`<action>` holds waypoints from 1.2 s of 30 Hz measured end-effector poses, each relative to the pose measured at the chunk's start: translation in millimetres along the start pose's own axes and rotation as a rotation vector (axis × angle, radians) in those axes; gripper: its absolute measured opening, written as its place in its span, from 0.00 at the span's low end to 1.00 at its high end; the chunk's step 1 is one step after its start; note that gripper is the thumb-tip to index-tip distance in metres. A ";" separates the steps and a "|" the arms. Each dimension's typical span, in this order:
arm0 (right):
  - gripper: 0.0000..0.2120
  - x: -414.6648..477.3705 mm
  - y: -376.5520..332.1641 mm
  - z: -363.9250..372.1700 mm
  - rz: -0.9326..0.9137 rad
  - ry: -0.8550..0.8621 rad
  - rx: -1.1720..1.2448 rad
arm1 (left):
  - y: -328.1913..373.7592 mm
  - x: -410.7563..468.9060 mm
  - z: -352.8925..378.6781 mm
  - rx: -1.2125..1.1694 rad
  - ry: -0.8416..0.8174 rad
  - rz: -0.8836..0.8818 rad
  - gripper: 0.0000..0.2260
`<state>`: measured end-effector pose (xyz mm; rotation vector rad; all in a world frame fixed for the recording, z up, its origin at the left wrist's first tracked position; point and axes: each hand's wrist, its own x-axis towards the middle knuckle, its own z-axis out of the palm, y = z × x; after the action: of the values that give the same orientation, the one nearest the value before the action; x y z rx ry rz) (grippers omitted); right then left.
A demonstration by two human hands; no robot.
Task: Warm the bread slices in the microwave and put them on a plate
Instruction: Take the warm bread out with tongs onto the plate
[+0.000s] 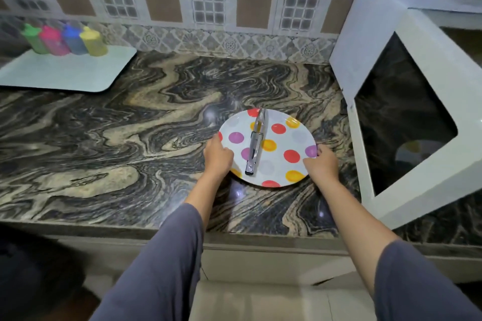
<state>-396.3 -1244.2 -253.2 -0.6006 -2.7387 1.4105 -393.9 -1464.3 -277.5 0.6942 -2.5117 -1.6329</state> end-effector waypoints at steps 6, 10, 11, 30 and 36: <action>0.07 -12.8 9.8 2.8 0.053 0.004 0.072 | 5.5 -24.0 -13.4 -0.161 0.030 -0.069 0.15; 0.10 -36.0 10.5 1.3 0.053 -0.018 0.185 | 3.8 -53.4 -19.7 -0.277 0.026 -0.066 0.19; 0.13 -43.0 12.3 -0.7 0.042 -0.020 0.227 | 2.1 -61.7 -22.4 -0.283 0.029 -0.059 0.20; 0.23 -225.3 113.0 -108.3 -0.001 -0.109 0.504 | -25.6 -336.7 -25.9 -0.339 0.277 0.005 0.24; 0.21 -268.9 180.6 -188.1 -0.018 -0.052 0.519 | -24.6 -439.2 28.9 -0.382 0.289 0.021 0.22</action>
<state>-54.1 -1092.5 -237.3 -0.5080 -2.2458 2.0412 -0.6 -1270.7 -230.4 0.7848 -1.9324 -1.7834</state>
